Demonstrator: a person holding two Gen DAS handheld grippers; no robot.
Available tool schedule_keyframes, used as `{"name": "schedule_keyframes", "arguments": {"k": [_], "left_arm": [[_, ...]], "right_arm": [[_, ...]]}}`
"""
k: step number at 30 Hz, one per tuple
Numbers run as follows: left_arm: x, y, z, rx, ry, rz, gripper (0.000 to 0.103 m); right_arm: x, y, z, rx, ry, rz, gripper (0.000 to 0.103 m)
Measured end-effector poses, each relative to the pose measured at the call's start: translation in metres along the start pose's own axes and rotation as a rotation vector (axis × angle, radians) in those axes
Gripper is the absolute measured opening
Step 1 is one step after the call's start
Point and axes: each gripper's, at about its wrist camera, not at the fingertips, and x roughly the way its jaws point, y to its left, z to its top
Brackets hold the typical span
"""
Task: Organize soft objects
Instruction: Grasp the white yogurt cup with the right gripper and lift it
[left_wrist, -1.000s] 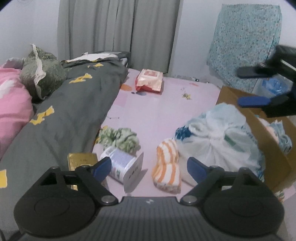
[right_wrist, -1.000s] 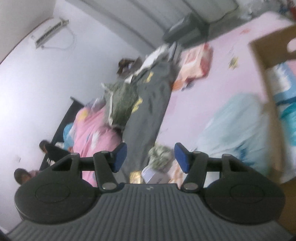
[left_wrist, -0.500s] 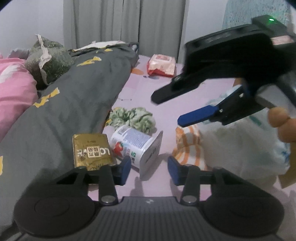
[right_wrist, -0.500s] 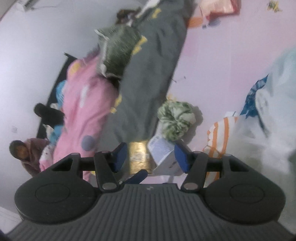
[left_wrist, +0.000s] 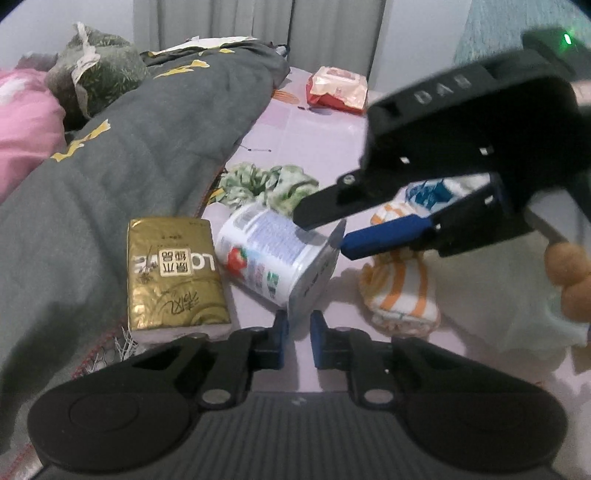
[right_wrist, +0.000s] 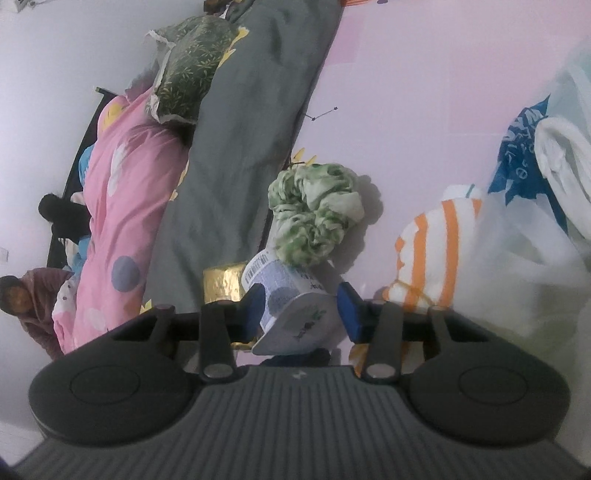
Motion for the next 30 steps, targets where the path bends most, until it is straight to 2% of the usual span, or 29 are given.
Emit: {"name": "schedule_keyframes", "arguments": {"k": [2, 5, 10, 13, 16, 21, 27, 30], "left_arm": [[-0.008, 0.004, 0.003, -0.022, -0.017, -0.046, 0.009], [-0.019, 0.005, 0.01, -0.039, -0.054, -0.083, 0.01], [-0.015, 0.008, 0.009, -0.039, -0.045, -0.071, 0.012], [-0.013, 0.005, 0.001, -0.018, -0.037, -0.053, 0.02], [-0.005, 0.0, -0.003, 0.003, -0.023, -0.045, 0.021], [0.008, -0.006, -0.006, 0.012, -0.017, -0.023, 0.021], [0.014, 0.0, 0.0, -0.049, -0.007, -0.046, 0.022], [0.013, 0.005, 0.004, -0.083, 0.008, -0.058, 0.021]], "right_arm": [[-0.007, 0.0, -0.001, 0.012, 0.007, 0.03, 0.037], [-0.012, 0.003, -0.002, 0.022, 0.02, 0.069, 0.036], [-0.015, 0.003, 0.0, 0.021, -0.007, 0.049, 0.036], [-0.021, 0.0, 0.006, 0.031, -0.055, 0.026, 0.038], [-0.016, -0.006, 0.014, 0.05, -0.083, 0.007, 0.038], [0.009, -0.012, 0.019, 0.06, -0.048, 0.011, 0.037], [0.014, 0.0, 0.016, -0.001, -0.034, -0.003, 0.041], [0.014, 0.0, 0.014, 0.01, -0.013, 0.003, 0.042]]}}
